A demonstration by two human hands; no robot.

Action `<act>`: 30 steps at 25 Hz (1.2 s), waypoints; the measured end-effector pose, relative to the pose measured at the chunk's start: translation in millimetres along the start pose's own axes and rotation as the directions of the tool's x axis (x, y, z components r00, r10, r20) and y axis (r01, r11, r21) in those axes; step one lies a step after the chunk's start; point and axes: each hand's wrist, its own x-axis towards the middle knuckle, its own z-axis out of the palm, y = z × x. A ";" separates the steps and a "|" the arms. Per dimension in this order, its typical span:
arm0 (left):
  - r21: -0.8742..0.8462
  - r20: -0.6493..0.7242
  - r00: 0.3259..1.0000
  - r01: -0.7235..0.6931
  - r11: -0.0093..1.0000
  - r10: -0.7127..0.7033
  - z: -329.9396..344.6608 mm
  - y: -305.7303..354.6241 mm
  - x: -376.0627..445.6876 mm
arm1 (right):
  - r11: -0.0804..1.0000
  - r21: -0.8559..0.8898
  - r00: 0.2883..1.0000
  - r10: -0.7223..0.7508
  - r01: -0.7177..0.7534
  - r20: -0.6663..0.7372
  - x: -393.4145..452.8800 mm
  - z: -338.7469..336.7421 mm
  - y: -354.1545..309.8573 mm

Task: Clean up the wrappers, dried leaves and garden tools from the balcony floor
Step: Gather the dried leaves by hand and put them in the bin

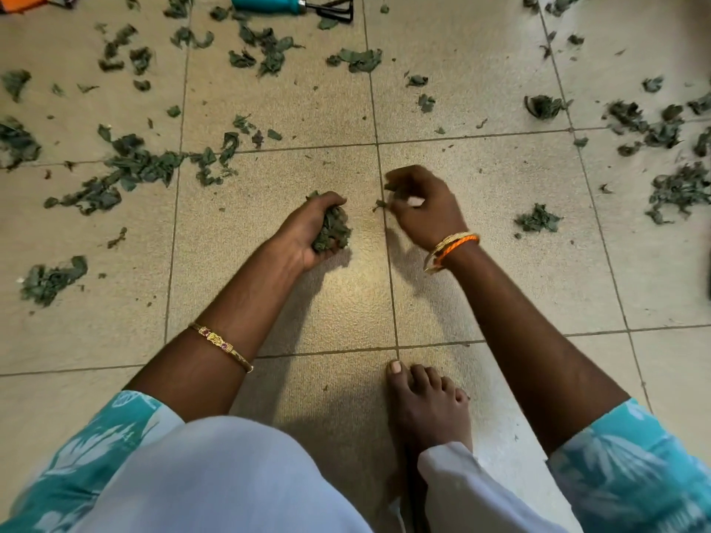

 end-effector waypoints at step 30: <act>0.170 0.176 0.983 0.017 0.985 -0.047 51.2 -25.2 -18.0 | 0.988 0.154 0.999 -0.003 0.009 -0.037 -44.8 3.3 6.3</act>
